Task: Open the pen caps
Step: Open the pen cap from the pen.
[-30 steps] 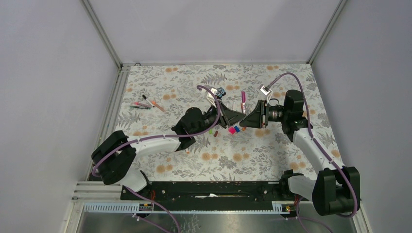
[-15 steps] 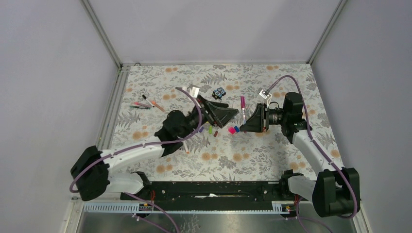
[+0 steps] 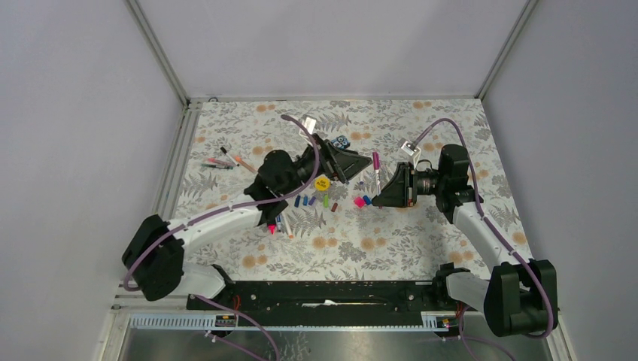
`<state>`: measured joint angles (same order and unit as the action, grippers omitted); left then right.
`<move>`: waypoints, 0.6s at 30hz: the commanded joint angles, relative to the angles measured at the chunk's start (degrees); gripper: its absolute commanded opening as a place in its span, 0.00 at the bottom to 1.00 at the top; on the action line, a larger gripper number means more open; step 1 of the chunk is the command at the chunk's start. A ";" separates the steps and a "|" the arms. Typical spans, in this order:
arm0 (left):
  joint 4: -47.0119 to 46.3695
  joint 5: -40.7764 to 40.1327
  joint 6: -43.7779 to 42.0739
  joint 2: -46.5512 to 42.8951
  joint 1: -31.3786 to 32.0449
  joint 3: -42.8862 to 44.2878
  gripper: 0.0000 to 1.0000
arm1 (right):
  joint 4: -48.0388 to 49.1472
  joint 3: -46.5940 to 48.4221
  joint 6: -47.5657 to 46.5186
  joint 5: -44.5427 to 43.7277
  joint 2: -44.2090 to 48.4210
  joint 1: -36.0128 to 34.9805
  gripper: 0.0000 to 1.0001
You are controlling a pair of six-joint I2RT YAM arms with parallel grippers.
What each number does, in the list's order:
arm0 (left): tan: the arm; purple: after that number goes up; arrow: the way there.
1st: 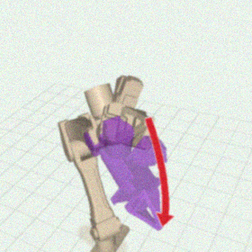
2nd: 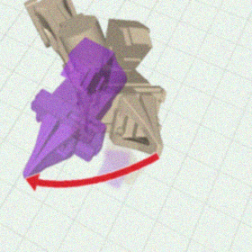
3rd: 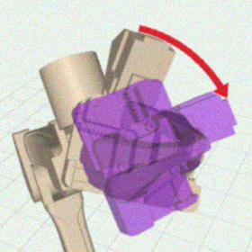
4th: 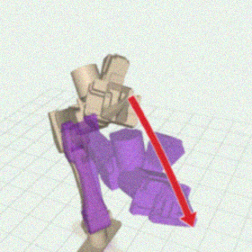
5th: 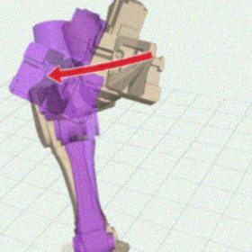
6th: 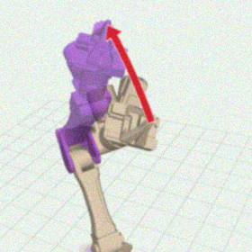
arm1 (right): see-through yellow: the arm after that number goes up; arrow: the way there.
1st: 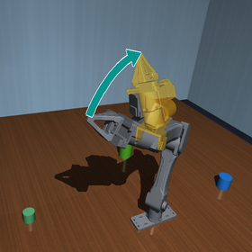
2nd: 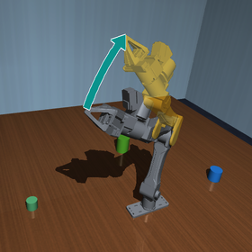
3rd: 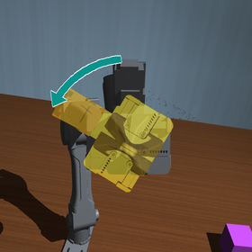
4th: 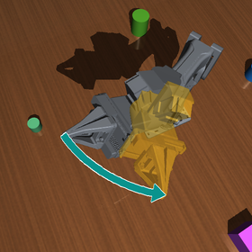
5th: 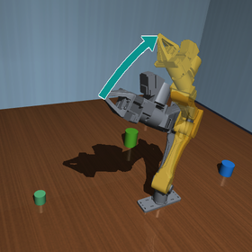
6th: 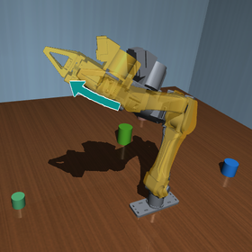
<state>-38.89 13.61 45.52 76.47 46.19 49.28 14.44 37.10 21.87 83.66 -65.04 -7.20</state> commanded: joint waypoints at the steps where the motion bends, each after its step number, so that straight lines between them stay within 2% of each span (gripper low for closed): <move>1: -4.97 7.64 3.10 4.13 0.12 4.72 0.84 | 1.03 -0.51 -1.15 1.60 0.48 -0.46 0.00; 7: -9.61 11.55 6.08 8.96 0.12 6.44 0.62 | 1.12 -0.50 -1.15 1.64 0.26 -0.45 0.00; 18: -12.78 14.88 8.51 12.97 0.12 9.24 0.40 | 1.12 -0.62 -1.06 1.77 -0.03 -0.45 0.00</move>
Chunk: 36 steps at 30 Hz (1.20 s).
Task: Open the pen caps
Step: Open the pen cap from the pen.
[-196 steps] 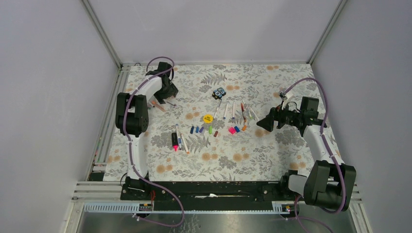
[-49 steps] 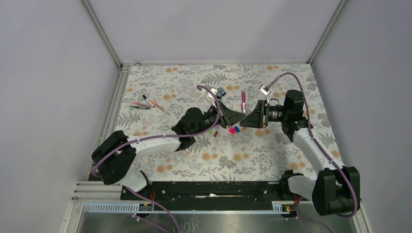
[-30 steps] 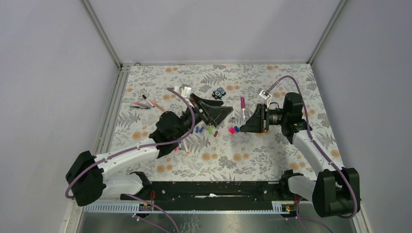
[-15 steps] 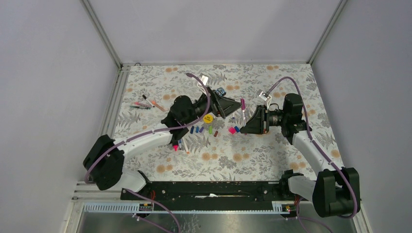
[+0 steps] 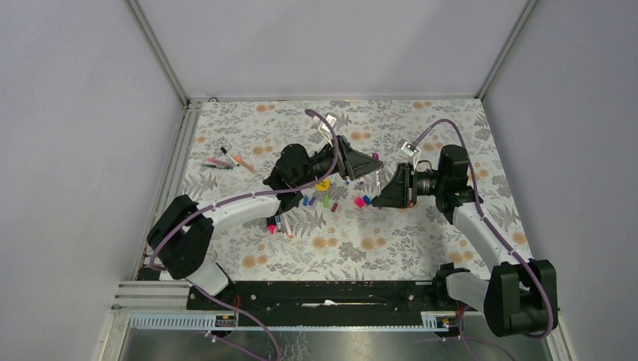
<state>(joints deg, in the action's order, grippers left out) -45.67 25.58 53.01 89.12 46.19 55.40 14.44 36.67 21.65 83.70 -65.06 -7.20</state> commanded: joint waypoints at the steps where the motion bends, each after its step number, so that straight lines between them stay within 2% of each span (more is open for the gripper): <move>1: -6.21 3.20 1.18 0.48 0.12 3.27 0.38 | 1.12 -0.18 -0.82 1.73 -0.12 -0.46 0.00; 3: -6.55 3.81 1.51 0.79 0.12 3.59 0.32 | 1.11 -0.08 -0.86 1.73 -0.11 -0.47 0.00; 7: -8.03 4.84 2.24 1.22 0.08 3.73 0.03 | 1.20 -0.16 -0.82 1.81 -0.16 -0.45 0.00; 8: -8.33 4.84 2.12 1.16 0.04 3.78 0.00 | 1.27 -0.23 -0.85 1.82 -0.17 -0.48 0.00; 11: -8.22 4.82 1.63 1.13 -1.37 5.47 0.00 | 1.95 -0.87 -0.82 2.19 -0.27 -0.45 0.00; 14: -8.93 4.64 1.27 1.71 -4.65 10.67 0.00 | 3.41 -2.54 -0.83 3.04 -0.45 -0.40 0.00; 21: -10.91 3.07 -0.98 7.75 -11.64 28.53 0.00 | 5.51 -5.87 -1.12 4.43 -0.45 -0.86 0.00; 25: -12.77 1.89 -0.60 9.09 -12.70 31.84 0.00 | 5.88 -6.66 -1.46 4.67 -0.45 -0.88 0.00; 31: -8.01 1.50 -2.26 2.65 -13.36 23.31 0.00 | 5.52 -6.80 -4.01 4.56 1.32 0.46 0.00; 36: 4.41 -0.82 -6.74 -7.98 -13.94 11.57 0.00 | 4.55 -6.93 -6.94 3.13 2.87 7.82 0.00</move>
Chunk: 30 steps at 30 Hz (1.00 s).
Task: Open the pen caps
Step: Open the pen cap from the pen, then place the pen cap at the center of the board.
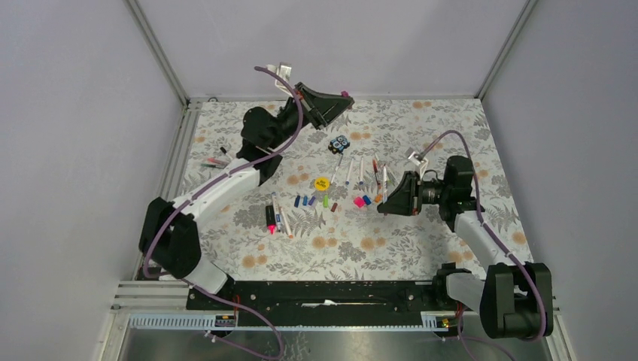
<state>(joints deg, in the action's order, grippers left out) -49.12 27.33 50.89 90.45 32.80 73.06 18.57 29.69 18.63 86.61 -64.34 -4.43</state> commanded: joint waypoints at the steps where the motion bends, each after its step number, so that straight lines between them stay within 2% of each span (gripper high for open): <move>1: 10.64 -3.30 -5.57 -11.60 -0.54 -8.22 0.00 | -0.78 0.20 -5.45 -0.45 2.29 7.26 0.00; 6: 26.95 -5.60 -9.81 -20.62 -0.47 -17.36 0.00 | -5.81 1.01 -12.17 -4.44 2.98 15.80 0.00; 8: 32.89 -6.51 -11.05 -22.75 -0.30 -20.37 0.00 | -15.84 2.96 -22.30 -8.79 3.47 17.58 0.00; 9: 34.92 -6.95 -11.30 -23.72 -0.16 -22.45 0.00 | -26.29 5.39 -29.37 -12.60 3.61 17.69 0.00; 10: 36.19 -7.28 -11.41 -24.19 -0.04 -24.03 0.00 | -30.53 6.49 -34.18 -15.95 3.63 17.71 0.00; 14: 37.43 -8.75 -10.48 -24.40 2.01 -29.31 0.00 | -32.94 6.78 -38.31 -25.96 3.62 17.91 0.00; 21: 40.07 -18.38 -11.87 -19.11 10.18 -30.20 0.00 | -32.99 6.52 -39.27 -28.64 2.85 18.91 0.00; 25: 42.17 -24.98 -12.04 -14.20 13.77 -28.34 0.00 | -33.03 6.57 -39.61 -29.06 2.15 19.21 0.00; 30: 51.09 -28.89 -12.39 -3.63 15.97 -20.91 0.00 | -33.04 6.53 -39.81 -29.56 1.55 19.36 0.00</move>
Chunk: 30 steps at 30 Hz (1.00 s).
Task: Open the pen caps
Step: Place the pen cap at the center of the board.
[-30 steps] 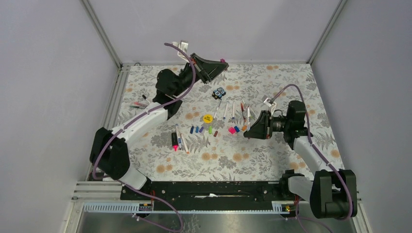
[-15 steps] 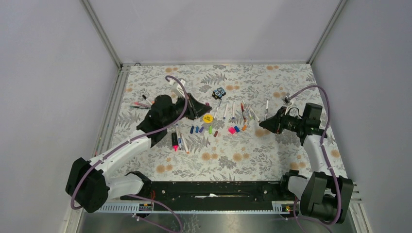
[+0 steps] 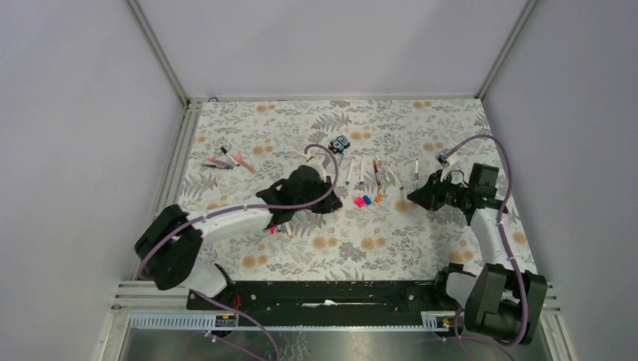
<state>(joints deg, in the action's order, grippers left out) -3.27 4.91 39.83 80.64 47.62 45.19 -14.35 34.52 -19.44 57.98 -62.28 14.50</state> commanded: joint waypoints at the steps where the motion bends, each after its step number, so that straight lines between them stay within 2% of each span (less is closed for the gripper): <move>1: 6.29 -6.56 -1.26 7.33 1.47 8.11 0.00 | -0.11 1.69 -1.82 -1.01 -0.53 0.44 0.00; 8: 6.65 -7.54 -2.00 14.86 4.27 12.13 0.03 | -0.11 1.83 -1.82 -0.98 -0.65 0.46 0.00; 23: 17.87 -12.77 -4.96 25.96 5.91 23.07 0.14 | -0.08 1.90 -1.92 -0.28 -0.88 0.44 0.00; 30: 21.71 -14.99 -6.81 29.54 5.97 27.36 0.24 | -0.77 2.20 -2.44 -0.10 -1.18 0.48 0.00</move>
<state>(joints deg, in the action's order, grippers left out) 16.19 -6.90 35.11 108.68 53.30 68.42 -14.81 34.54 -20.60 57.49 -63.11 14.68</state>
